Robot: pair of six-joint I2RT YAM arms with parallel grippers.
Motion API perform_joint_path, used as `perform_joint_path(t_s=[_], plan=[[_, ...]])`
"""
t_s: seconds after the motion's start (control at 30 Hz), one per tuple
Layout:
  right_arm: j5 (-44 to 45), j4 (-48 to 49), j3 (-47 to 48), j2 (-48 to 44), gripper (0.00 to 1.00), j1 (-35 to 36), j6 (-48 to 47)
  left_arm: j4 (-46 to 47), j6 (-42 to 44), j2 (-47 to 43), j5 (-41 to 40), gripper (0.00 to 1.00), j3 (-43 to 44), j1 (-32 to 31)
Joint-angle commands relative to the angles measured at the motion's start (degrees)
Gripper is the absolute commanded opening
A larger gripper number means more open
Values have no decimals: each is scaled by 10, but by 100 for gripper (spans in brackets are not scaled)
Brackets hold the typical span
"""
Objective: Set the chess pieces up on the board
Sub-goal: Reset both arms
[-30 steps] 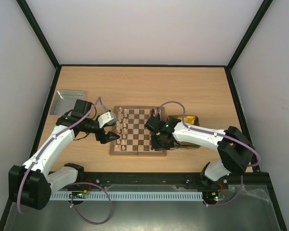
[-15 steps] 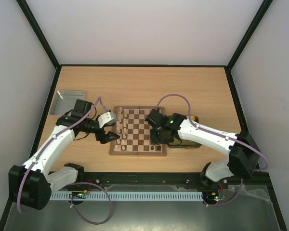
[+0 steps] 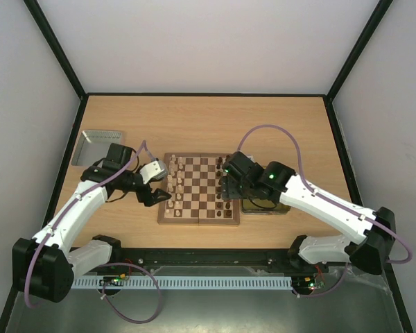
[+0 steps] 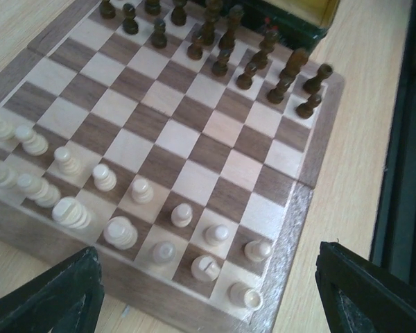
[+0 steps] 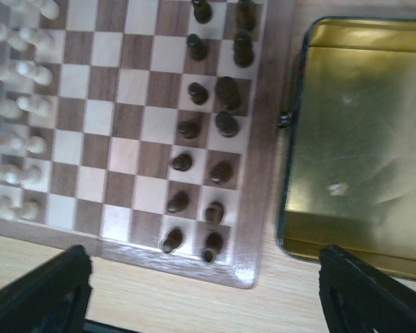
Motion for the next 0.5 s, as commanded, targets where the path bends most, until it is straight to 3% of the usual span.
perform_joint_path(t_s=[0.0, 0.2, 0.47], plan=[[68, -14, -40, -45, 87, -18, -12, -2, -10, -7, -67, 84, 8, -2], [75, 21, -91, -119, 92, -48, -19, -7, 11, -56, -164, 83, -12, -2], [42, 36, -115, -166, 94, -51, -48, -109, 30, -130, -124, 83, 31, -2]])
